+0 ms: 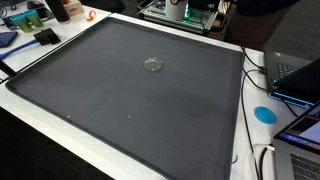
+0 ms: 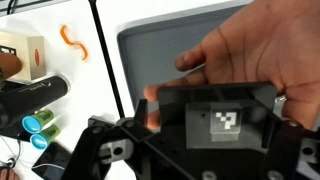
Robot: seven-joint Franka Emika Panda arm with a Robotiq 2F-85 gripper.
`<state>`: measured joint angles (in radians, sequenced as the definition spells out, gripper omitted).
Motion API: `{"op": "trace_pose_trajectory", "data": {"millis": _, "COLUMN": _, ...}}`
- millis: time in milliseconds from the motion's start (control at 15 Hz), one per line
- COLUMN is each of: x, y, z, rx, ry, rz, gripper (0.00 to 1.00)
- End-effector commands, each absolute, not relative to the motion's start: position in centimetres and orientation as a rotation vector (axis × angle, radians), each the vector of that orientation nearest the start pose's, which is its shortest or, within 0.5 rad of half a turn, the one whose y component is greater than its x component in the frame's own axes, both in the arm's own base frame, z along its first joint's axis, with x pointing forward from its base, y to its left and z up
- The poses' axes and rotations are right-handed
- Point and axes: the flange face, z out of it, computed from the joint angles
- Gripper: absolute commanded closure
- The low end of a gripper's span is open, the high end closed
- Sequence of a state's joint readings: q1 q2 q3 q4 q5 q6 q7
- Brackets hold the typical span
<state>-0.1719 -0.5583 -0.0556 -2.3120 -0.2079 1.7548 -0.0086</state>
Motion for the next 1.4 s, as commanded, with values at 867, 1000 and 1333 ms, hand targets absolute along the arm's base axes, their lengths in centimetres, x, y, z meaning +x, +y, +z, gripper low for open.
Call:
{"op": "trace_pose_trajectory", "data": {"millis": 867, "x": 36.3, "y": -10.1, "z": 53.8, "rx": -3.289, "ry": 0.284, "rz": 0.05, "gripper": 0.63}}
{"op": "trace_pose_trajectory", "data": {"millis": 1000, "x": 36.2, "y": -10.0, "z": 53.8, "rx": -3.287, "ry": 0.291, "rz": 0.043, "gripper": 0.68}}
{"op": "trace_pose_trajectory", "data": {"millis": 1333, "x": 36.8, "y": -10.1, "z": 53.9, "rx": -3.296, "ry": 0.27, "rz": 0.061, "gripper": 0.44}}
